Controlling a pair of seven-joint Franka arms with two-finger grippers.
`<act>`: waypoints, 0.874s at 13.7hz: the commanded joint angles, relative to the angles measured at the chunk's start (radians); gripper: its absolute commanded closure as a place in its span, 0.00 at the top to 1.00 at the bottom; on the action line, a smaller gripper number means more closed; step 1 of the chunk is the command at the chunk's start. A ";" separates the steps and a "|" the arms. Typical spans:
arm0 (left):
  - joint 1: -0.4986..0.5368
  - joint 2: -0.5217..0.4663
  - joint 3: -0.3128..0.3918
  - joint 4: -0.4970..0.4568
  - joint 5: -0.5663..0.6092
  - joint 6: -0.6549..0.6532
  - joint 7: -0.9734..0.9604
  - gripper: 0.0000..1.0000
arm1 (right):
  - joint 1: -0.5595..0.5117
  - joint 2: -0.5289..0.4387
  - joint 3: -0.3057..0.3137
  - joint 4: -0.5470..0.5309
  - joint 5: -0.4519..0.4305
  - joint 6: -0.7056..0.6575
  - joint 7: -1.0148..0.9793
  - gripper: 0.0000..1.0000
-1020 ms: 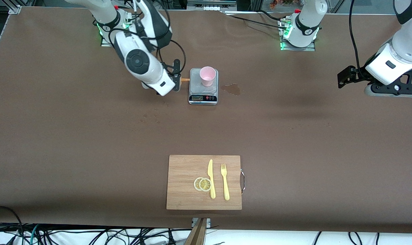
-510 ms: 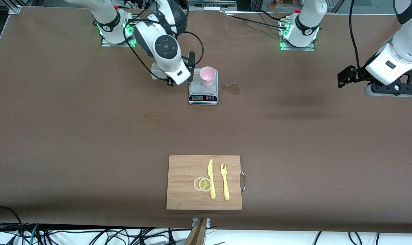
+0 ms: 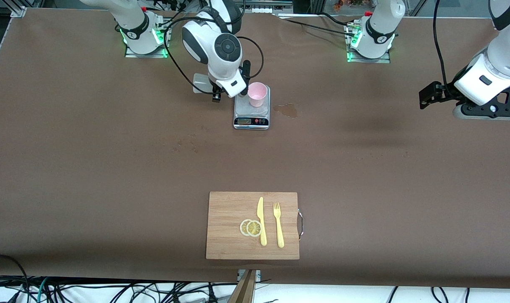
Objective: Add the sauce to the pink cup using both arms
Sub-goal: 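Tilt the bottle nozzle into the pink cup with the right gripper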
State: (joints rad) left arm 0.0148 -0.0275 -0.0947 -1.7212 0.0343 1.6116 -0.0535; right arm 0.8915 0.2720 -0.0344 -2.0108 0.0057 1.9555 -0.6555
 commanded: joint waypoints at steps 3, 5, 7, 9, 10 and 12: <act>0.002 0.014 0.000 0.026 -0.007 -0.018 -0.003 1.00 | 0.003 0.007 0.033 0.026 -0.070 -0.035 0.076 0.00; 0.002 0.014 0.000 0.026 -0.007 -0.018 -0.005 1.00 | 0.004 0.018 0.037 0.038 -0.075 -0.037 0.077 0.00; 0.002 0.014 0.000 0.026 -0.007 -0.018 -0.005 1.00 | 0.009 0.018 0.037 0.038 -0.073 -0.037 0.076 0.00; 0.002 0.014 0.000 0.026 -0.007 -0.016 -0.005 1.00 | -0.003 0.009 0.033 0.038 -0.063 -0.038 0.048 0.00; 0.002 0.014 0.000 0.026 -0.007 -0.018 -0.005 1.00 | -0.011 0.001 0.030 0.038 -0.050 -0.044 0.018 0.00; 0.002 0.014 0.000 0.026 -0.007 -0.018 -0.005 1.00 | -0.035 -0.020 0.028 0.035 -0.001 -0.050 -0.033 0.00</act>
State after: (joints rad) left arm 0.0148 -0.0275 -0.0947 -1.7212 0.0343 1.6115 -0.0535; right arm 0.8810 0.2788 -0.0070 -1.9878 -0.0346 1.9369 -0.6309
